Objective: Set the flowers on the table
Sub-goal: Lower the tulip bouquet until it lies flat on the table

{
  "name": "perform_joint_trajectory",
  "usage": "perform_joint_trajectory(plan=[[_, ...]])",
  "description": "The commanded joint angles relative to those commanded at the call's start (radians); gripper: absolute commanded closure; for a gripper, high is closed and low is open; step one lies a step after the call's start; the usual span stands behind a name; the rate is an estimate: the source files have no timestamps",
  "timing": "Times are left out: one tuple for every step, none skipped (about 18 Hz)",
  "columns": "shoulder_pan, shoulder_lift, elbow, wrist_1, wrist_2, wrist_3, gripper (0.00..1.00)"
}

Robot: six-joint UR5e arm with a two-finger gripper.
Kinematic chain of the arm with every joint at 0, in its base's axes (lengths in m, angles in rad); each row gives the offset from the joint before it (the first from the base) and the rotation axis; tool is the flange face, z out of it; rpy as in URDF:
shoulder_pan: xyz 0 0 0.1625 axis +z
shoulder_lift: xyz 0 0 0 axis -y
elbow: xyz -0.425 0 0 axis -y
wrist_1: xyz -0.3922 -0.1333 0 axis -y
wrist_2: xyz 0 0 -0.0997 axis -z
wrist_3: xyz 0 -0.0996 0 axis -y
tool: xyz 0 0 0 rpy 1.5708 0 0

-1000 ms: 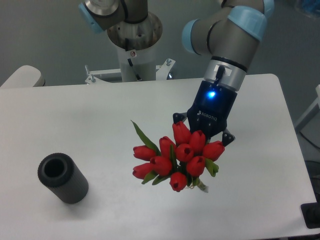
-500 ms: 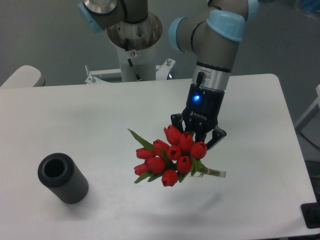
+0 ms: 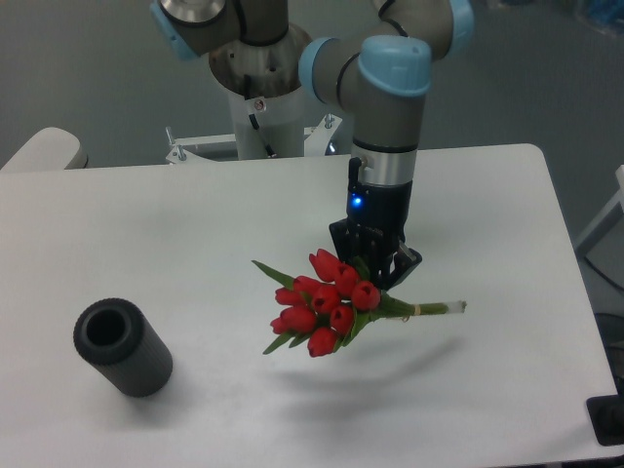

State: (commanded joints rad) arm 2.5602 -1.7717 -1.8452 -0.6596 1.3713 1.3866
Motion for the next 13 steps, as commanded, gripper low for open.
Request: perform_joint_trajectory(plan=[[-0.002,0.002,-0.02,0.0,0.005,0.002,0.71],[-0.005,0.003,-0.028,-0.002,0.029,0.002,0.71],[-0.012,0.006,-0.04,-0.003,0.067,0.002,0.71],[-0.029,0.003,-0.054,-0.003,0.107,0.002,0.71],[-0.043,0.002,-0.072,-0.002,0.147,0.003,0.71],[-0.054,0.0,-0.084,-0.002,0.176,0.003,0.71],[-0.063,-0.003,-0.094,-0.002,0.192,0.003,0.71],[-0.069,-0.006,-0.098,-0.003,0.196,0.003,0.71],[-0.075,-0.009,-0.098,-0.005,0.201,0.003,0.71],[-0.08,-0.009,-0.101,-0.008,0.204,0.003,0.71],[-0.081,-0.009,-0.107,-0.021,0.21,0.003,0.71],[-0.083,-0.011,-0.121,-0.026,0.215,0.003,0.71],[-0.084,-0.014,-0.133,-0.026,0.23,0.011,0.71]])
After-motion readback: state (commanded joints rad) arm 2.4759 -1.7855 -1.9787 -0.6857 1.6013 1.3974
